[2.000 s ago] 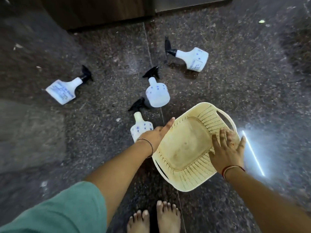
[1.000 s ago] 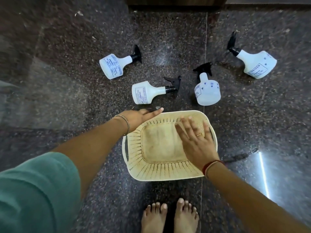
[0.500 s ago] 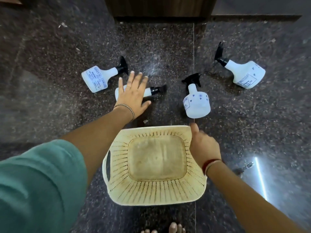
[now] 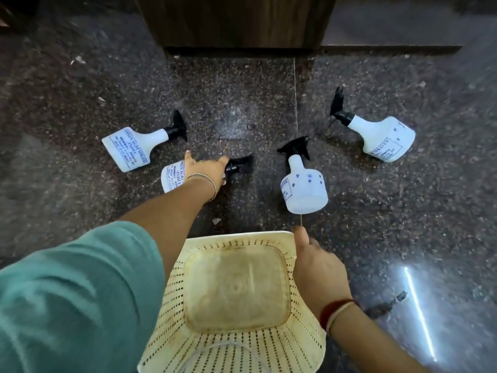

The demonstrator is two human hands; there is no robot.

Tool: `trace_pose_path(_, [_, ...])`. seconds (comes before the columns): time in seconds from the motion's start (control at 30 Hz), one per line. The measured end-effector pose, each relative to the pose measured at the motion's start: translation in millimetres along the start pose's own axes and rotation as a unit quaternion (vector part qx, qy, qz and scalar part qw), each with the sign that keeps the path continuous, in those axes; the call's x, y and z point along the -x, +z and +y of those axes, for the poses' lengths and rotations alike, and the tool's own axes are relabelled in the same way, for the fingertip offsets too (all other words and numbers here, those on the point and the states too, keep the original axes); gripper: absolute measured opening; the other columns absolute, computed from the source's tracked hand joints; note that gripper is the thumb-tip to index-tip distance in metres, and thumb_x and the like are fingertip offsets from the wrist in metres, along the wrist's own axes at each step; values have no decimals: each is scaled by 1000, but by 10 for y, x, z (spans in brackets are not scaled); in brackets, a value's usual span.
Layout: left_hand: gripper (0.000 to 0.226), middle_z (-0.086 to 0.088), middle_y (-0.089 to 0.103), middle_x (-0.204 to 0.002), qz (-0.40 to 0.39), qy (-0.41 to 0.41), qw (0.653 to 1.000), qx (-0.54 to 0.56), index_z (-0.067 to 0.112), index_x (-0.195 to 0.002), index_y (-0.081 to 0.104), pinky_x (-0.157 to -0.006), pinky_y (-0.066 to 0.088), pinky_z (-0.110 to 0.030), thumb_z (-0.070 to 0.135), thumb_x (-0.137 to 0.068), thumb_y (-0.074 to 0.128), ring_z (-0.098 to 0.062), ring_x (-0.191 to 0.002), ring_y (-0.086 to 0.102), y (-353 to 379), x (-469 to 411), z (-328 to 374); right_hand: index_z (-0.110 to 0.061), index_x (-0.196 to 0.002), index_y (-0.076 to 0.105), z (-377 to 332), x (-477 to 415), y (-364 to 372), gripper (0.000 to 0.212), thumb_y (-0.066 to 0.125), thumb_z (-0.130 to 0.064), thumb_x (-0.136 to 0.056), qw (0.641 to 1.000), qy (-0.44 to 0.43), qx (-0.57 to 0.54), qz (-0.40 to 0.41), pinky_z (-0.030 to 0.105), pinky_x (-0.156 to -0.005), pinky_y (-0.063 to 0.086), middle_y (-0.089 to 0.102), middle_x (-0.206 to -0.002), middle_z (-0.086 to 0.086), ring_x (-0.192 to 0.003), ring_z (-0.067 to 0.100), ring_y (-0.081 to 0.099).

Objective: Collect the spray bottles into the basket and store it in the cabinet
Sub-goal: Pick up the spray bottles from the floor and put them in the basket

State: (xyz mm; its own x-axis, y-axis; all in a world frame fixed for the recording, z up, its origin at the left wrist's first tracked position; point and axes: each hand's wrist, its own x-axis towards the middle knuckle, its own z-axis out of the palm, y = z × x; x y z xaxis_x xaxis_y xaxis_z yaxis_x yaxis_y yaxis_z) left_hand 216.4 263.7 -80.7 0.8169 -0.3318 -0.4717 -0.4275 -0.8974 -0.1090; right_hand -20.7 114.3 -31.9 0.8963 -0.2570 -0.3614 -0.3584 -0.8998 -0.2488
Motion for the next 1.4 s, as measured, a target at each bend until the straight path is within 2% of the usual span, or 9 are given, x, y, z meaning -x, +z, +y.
trace_pose_path(0.1, [51,-16,62,-115,69,-6,991,112,19,-134,30,-109,18,-54,34,-91,52,-36,-110,55,-132,138,-96,-20,-119,34,-12,2,-33,31,34,-9,-90,1000,5,-5,-2,31,-54,40,63,-97,4,-74,28,65])
trace_pose_path(0.2, [60,-22,63,-110,152,-18,954,258,15,-135,31,-86,43,-45,41,-87,57,-41,-102,58,-339,412,-256,-19,-113,34,-34,3,-49,27,34,-8,-89,1000,12,-8,-5,34,-54,43,62,-94,7,-73,31,64])
trace_pose_path(0.3, [64,-23,66,-99,238,5,929,283,10,-135,33,-65,42,-39,47,-87,54,-42,-88,61,-525,807,-385,-18,-115,32,-63,27,-56,26,38,-13,-90,1000,12,0,-12,36,-55,46,62,-91,9,-70,31,63])
trace_pose_path(0.4, [61,-18,67,-91,275,32,900,337,10,-128,40,-59,39,-35,52,-86,50,-40,-79,62,-670,1296,-472,-17,-114,30,-104,34,-106,28,33,-8,-88,999,39,-2,-30,37,-56,46,61,-86,12,-64,30,55])
trace_pose_path(0.53, [60,-7,66,-88,232,60,884,402,14,-111,49,-61,47,-34,64,-80,38,-30,-77,62,-692,2029,-576,-17,-114,29,-243,67,-271,30,33,-9,-85,991,89,-7,-95,38,-60,45,59,-81,10,-67,30,55])
trace_pose_path(0.67, [56,-4,65,-89,195,49,862,466,19,-109,51,-65,49,-34,66,-78,42,-26,-80,63,-523,2628,-621,-14,-122,28,-374,107,-397,36,35,-8,-87,980,139,-6,-144,44,-72,51,63,-99,17,-86,35,62])
trace_pose_path(0.87, [21,12,54,-82,107,46,838,534,39,-91,40,-67,51,-38,49,-82,56,-14,-72,58,-130,3016,-572,-7,-132,25,-469,122,-388,46,38,-7,-88,971,180,-13,-156,43,-78,45,59,-113,27,-103,41,58])
trace_pose_path(1.03, [24,2,56,-88,101,45,876,470,18,-93,56,-67,47,-32,33,-79,69,-16,-77,55,252,2981,-545,-2,-121,30,-428,122,-264,35,37,-3,-87,982,161,33,-96,44,-76,45,61,-104,30,-96,44,59])
trace_pose_path(1.4, [25,-6,60,-99,-26,26,914,403,15,-102,56,-75,50,-35,26,-81,66,-27,-86,61,686,2955,-384,-3,-112,33,-382,165,-215,29,36,4,-84,988,140,19,-63,41,-72,41,61,-101,28,-93,44,59])
